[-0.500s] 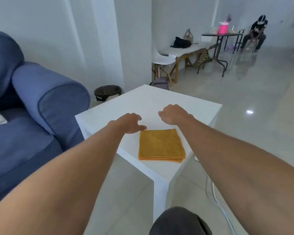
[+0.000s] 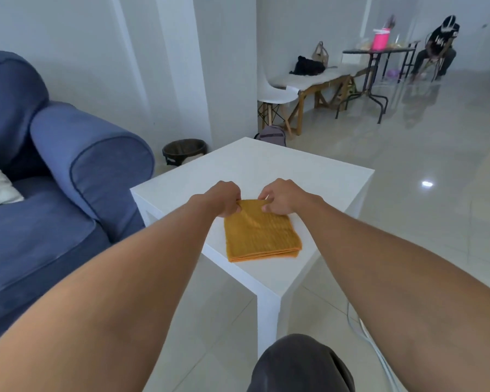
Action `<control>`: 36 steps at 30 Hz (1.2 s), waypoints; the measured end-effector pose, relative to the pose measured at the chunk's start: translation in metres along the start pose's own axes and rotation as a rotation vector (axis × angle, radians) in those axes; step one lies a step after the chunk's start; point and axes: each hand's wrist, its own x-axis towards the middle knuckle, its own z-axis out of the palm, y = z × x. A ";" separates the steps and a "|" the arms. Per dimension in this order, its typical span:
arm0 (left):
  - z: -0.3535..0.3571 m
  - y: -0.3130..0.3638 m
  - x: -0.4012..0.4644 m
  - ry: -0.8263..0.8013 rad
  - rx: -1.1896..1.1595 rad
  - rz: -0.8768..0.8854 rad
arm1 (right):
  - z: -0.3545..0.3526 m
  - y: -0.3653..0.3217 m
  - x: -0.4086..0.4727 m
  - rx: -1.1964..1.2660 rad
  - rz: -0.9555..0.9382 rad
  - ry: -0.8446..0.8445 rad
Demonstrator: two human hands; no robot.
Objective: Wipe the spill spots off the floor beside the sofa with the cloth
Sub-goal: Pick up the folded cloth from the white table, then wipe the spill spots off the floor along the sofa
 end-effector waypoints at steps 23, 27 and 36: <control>-0.008 -0.314 -0.409 0.171 -0.175 -0.845 | 0.193 -0.440 -0.104 0.030 -0.768 -0.335; 0.060 -0.358 -0.483 0.131 -0.291 -0.989 | 0.286 -0.486 -0.138 0.002 -0.794 -0.488; 0.263 -0.441 -0.558 -0.054 -0.462 -1.190 | 0.527 -0.510 -0.160 -0.091 -0.781 -0.763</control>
